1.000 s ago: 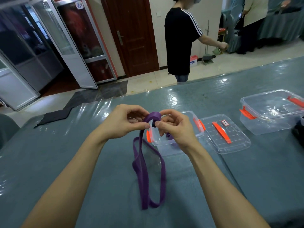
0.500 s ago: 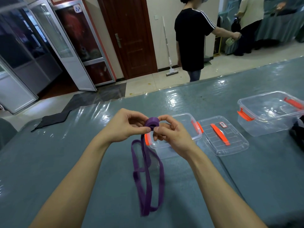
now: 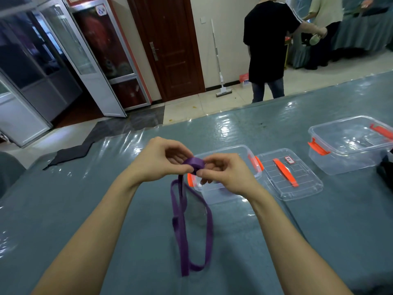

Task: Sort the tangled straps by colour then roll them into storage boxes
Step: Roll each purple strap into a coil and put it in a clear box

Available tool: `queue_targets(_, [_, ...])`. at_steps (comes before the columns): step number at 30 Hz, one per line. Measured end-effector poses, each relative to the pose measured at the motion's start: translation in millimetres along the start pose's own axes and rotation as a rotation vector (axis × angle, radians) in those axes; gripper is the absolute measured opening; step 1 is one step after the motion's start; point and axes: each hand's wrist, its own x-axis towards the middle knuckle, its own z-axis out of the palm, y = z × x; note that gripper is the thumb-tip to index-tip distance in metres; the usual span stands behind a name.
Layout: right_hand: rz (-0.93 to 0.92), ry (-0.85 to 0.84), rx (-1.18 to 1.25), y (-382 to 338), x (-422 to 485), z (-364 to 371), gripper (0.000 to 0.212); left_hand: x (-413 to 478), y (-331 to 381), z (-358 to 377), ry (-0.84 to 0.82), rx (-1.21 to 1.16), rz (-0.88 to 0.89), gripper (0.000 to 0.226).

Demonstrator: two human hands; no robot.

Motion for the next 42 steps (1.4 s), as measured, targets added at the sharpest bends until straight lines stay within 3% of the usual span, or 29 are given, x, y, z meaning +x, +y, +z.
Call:
queue_targets(5, [-0.049,0.05,0.284,3.2,1.0,2.7,0.023,-12.0,-6.8,20.0,0.183,-0.397,0.02,0.04])
queue_targets(9, [-0.019,0.047,0.431,10.8,3.0,13.9,0.034,-14.7,-3.0,34.2,0.204,-0.484,0.001,0.036])
queue_targets(11, [-0.005,0.031,0.39,14.5,4.1,16.2,0.034,-15.3,-3.5,32.5,0.192,-0.451,-0.024,0.035])
queue_targets(14, [0.033,-0.032,-0.086,9.4,4.1,5.1,0.029,-18.9,-6.9,22.2,0.101,-0.289,-0.084,0.036])
queue_targets(16, [0.024,-0.01,-0.497,2.9,3.1,-1.2,0.049,-20.3,-4.6,15.5,0.03,-0.074,-0.095,0.032])
queue_targets(18, [-0.049,-0.001,-0.605,-4.5,3.5,0.9,0.056,-17.8,2.3,11.8,-0.045,0.201,-0.053,0.026])
queue_targets(22, [-0.142,-0.065,-0.667,-8.2,2.4,16.9,0.027,-7.3,20.7,10.1,-0.139,0.605,0.048,0.024])
queue_targets(24, [-0.206,-0.022,-0.674,-7.3,0.5,17.0,0.021,-5.8,21.0,6.4,-0.122,0.516,0.028,0.028])
queue_targets(26, [-0.263,0.045,-0.599,-6.6,-1.7,12.4,0.016,-8.8,13.5,3.6,-0.068,0.255,-0.005,0.032])
queue_targets(30, [-0.18,0.172,-0.167,-5.9,-2.9,3.8,0.012,-19.1,-0.9,14.0,0.045,-0.185,-0.043,0.042])
queue_targets(34, [-0.152,0.146,0.212,-5.6,-2.2,9.4,0.012,-21.0,1.3,37.6,0.212,-0.496,-0.033,0.035])
queue_targets(38, [-0.124,0.113,0.327,1.1,-5.8,15.3,0.016,-20.4,2.4,33.8,0.26,-0.495,-0.019,0.027])
queue_targets(42, [-0.087,0.017,-0.041,-1.1,-3.3,-0.6,0.044,-25.0,0.7,10.3,0.111,-0.3,-0.048,0.033])
